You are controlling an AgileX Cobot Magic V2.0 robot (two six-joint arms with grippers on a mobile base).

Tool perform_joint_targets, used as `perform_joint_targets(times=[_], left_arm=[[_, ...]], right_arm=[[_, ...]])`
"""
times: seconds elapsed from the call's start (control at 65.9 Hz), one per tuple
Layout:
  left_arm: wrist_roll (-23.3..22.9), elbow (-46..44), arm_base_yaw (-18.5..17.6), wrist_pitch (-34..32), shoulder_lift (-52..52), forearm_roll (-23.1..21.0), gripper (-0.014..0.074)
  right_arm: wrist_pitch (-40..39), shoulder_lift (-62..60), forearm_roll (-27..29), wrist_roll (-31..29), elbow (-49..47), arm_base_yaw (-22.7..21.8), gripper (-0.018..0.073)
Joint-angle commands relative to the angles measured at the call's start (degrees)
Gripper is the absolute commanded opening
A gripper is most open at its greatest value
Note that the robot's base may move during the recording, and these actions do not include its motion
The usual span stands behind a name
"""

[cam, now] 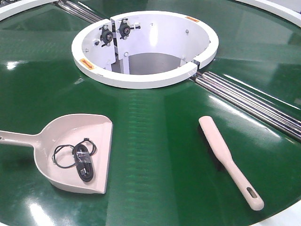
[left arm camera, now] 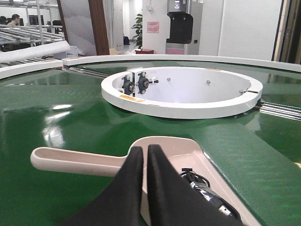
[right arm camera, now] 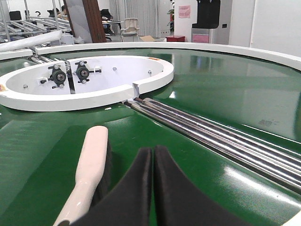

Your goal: Clean and inspect green conveyor with broom and dustpan

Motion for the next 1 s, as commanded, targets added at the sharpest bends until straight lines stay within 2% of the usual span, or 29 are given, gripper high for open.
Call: perform_joint_targets(times=[0.0, 0.986], left_arm=[[-0.5, 1.6, 0.1, -4.1, -0.8, -0.1, -0.0007], [-0.5, 1.6, 0.1, -4.1, -0.8, -0.1, -0.0007]], right_arm=[[-4.6, -1.0, -0.1, -0.3, 0.7, -0.5, -0.0010], [-4.6, -1.1, -0.1, -0.3, 0.7, -0.4, -0.0010]])
